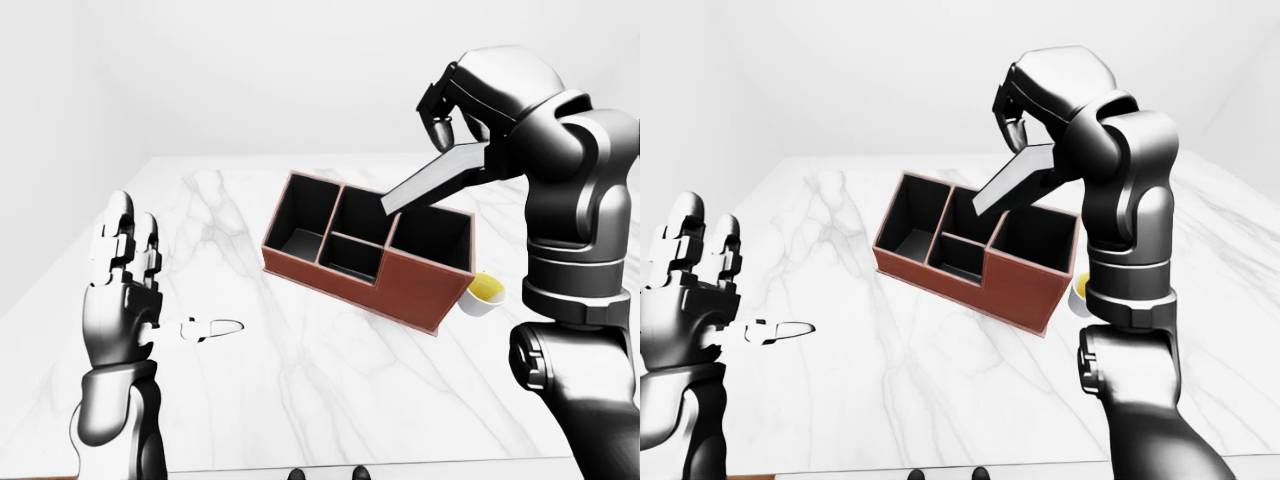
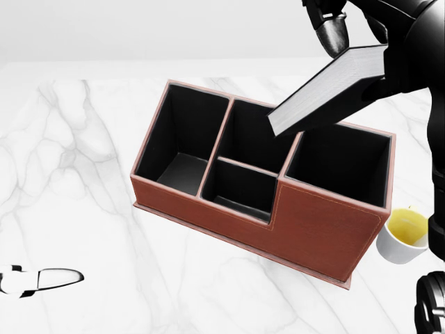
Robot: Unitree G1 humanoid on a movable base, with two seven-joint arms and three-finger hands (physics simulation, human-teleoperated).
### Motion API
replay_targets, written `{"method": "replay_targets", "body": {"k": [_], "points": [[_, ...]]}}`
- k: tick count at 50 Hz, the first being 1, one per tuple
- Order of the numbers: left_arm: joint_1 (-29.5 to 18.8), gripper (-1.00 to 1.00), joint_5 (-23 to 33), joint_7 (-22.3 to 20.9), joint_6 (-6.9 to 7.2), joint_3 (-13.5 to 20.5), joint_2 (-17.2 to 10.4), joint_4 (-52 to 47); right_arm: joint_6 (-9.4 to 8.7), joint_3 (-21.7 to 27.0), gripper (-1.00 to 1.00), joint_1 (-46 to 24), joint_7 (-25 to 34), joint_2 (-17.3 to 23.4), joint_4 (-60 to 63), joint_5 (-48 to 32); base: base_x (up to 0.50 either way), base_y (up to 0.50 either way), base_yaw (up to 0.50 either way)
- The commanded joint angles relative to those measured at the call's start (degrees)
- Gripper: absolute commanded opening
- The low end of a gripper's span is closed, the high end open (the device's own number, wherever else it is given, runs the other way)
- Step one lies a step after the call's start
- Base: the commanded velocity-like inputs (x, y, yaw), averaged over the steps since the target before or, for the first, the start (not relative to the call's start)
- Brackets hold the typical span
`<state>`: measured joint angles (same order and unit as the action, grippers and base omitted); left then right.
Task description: Pick up the book and place it in the right compartment of the caddy.
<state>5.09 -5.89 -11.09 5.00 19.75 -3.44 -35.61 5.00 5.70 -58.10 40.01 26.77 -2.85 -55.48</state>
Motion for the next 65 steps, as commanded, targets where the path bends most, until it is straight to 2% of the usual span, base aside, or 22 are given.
{"method": "replay_targets", "body": {"k": [1,29,38,56,65], "points": [[-0.13,1.00,0.08,0.18,0.00,-0.23,-0.08,0.81,0.00,0.48,-1.00,-1.42,-0.01,0.71,-3.12,-2.32,0.00,0.00,0.00],[-0.45,1.00,-0.81,0.08,-0.12,0.39,-0.57,3.40,0.00,-1.54,-1.00,-7.27,-0.01,0.65,-20.67,-11.74,0.00,0.00,0.00],[-0.23,1.00,-0.92,-0.08,-1.84,0.16,-0.49,5.30,0.00,-2.99,-1.00,-9.98,-0.01,-0.35,-30.84,-15.20,0.00,0.00,0.00],[-0.56,1.00,-1.92,-0.21,-5.10,0.94,-1.21,10.31,0.00,-5.06,-1.00,-15.73,-10.83,-0.81,-45.73,-21.61,0.00,0.00,0.00],[-0.07,1.00,-2.22,-0.31,-5.42,1.15,-1.22,10.38,0.00,-5.66,-1.00,-17.78,-15.67,-1.02,-50.91,-22.74,0.00,0.00,0.00]]}}
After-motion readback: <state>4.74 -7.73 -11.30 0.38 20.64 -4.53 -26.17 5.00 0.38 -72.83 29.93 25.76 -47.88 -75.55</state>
